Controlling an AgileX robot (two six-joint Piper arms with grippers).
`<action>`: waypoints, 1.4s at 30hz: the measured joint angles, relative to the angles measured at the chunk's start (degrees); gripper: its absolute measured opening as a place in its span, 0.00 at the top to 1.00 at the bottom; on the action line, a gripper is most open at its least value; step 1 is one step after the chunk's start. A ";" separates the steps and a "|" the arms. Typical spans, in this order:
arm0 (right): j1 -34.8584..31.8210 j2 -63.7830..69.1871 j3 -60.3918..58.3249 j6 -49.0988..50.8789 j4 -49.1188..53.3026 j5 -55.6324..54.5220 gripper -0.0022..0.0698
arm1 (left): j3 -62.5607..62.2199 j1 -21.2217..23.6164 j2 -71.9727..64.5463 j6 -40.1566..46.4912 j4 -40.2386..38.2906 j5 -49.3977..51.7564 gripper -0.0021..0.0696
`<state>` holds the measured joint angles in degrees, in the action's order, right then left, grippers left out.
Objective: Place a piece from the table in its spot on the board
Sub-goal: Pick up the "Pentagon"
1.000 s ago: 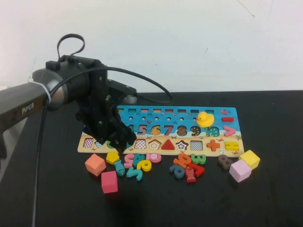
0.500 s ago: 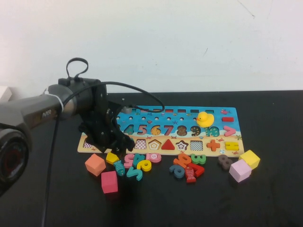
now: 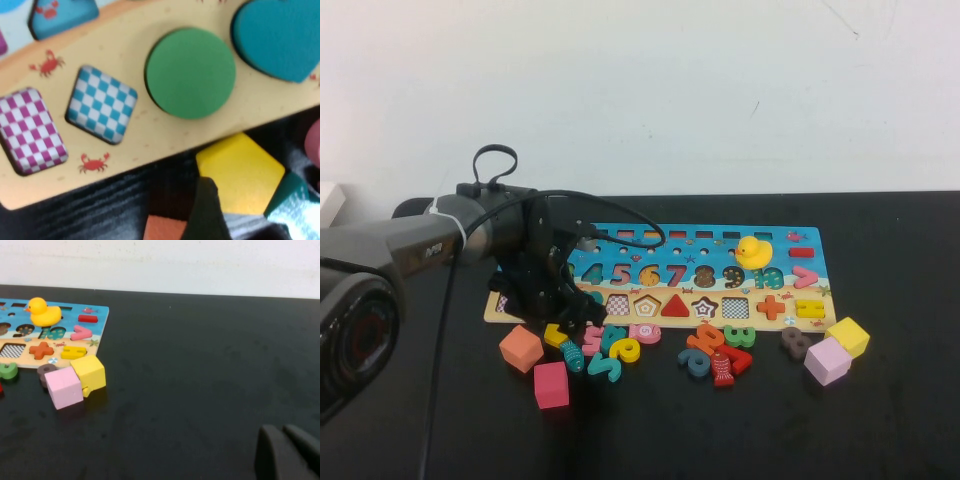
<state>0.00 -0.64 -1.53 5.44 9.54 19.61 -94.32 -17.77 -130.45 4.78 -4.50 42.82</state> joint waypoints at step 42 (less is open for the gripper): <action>0.00 0.00 0.00 0.00 0.00 0.00 0.94 | -0.59 1.89 -2.90 -0.40 -4.86 0.17 0.53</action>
<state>0.00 -0.64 -1.53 5.44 9.54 19.61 -94.90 -15.88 -133.35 4.38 -9.36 42.99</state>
